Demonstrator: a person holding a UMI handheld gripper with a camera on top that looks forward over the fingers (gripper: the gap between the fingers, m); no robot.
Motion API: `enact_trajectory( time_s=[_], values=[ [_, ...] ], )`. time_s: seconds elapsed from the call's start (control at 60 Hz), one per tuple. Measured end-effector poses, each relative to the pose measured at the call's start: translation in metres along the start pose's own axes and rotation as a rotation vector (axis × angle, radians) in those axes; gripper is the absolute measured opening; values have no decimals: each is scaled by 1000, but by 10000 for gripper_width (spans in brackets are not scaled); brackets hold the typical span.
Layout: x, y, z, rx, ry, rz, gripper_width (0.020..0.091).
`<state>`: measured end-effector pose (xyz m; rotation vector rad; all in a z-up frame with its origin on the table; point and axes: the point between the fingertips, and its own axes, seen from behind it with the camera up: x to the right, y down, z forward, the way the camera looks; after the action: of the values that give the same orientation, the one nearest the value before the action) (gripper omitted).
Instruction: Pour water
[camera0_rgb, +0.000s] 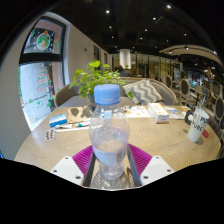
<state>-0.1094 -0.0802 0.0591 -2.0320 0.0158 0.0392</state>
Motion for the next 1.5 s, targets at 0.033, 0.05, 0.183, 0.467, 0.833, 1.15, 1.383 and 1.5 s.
enact_trajectory(
  time_s=[0.033, 0.05, 0.183, 0.467, 0.833, 1.15, 1.383, 1.5],
  values=[
    [-3, -3, 2, 19, -10, -9, 514],
    [-3, -4, 2, 27, -10, -14, 482],
    [-7, -5, 5, 45, -19, -45, 401],
    [-10, -8, 3, 39, -19, -8, 307],
    [3, -122, -42, 125, -187, 265, 307],
    [97, -226, -57, 177, -504, 984, 303],
    [189, -221, -35, 134, -600, 1462, 304],
    [222, -203, -13, 107, -637, 1695, 303]
  ],
)
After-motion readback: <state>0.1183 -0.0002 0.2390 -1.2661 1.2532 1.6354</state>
